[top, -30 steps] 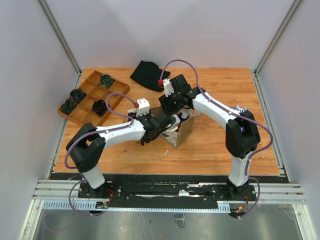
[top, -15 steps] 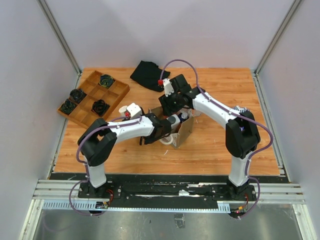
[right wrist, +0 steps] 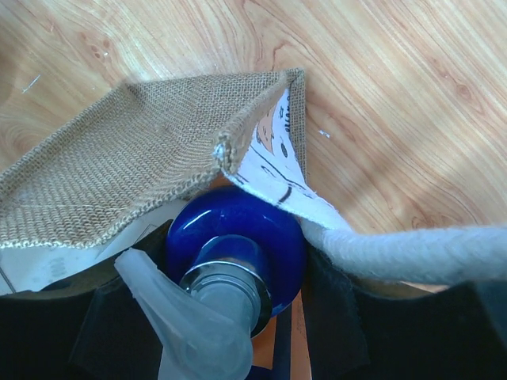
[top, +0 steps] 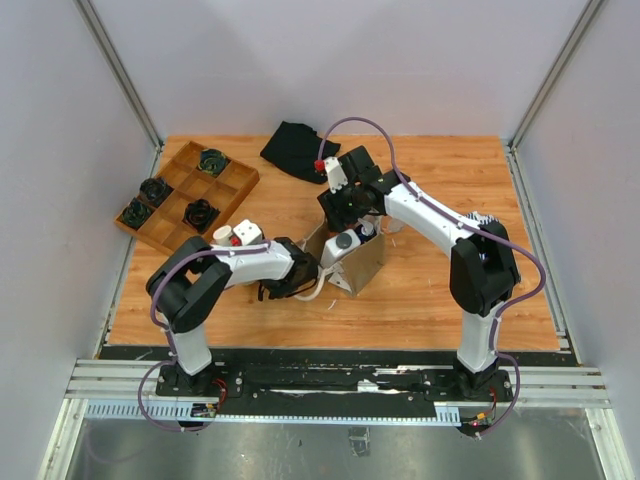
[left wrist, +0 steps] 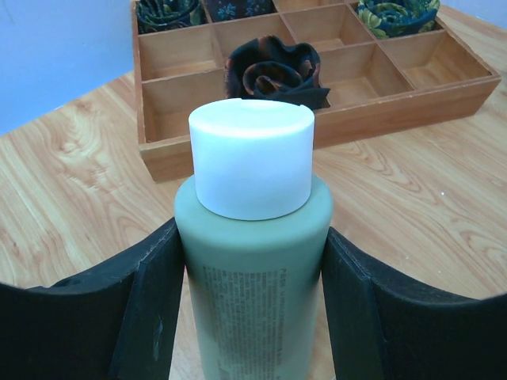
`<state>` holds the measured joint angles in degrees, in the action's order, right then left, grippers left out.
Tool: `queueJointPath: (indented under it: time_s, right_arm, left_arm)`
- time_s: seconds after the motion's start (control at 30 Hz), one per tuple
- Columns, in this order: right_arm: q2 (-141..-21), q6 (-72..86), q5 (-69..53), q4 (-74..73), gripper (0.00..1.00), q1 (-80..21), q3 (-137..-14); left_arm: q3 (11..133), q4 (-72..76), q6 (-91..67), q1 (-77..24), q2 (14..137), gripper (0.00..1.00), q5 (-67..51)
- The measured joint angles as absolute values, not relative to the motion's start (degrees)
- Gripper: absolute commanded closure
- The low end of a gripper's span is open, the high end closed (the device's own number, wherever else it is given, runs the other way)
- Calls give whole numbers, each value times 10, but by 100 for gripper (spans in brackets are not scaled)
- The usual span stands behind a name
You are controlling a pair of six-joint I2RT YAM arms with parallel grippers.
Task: Take the personal care products out of the canvas bag
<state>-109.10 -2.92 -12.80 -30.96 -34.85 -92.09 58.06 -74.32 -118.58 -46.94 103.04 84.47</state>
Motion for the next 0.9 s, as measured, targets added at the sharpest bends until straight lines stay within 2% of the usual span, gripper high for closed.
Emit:
queueJointPath:
  time_s: [0.17,0.37,0.67,0.9]
  right_arm:
    - [-1091,-31,-128,-314,99,-349,-922]
    - [-1096,-31,-127,-317,99,-349,-925]
    - [-1096,-31,-127,-318,99,-349,-926]
    - [-1101,-30,-128,-318,99,-349,-931]
  left_arm:
    - [587,-752,-1186,-465,997,100,841]
    - [648,-757,-1148,-465,950,100,840]
    - [686,-767,-1057,-465,816,99,839]
    - [664,-768,-1014,-467,756,99,845]
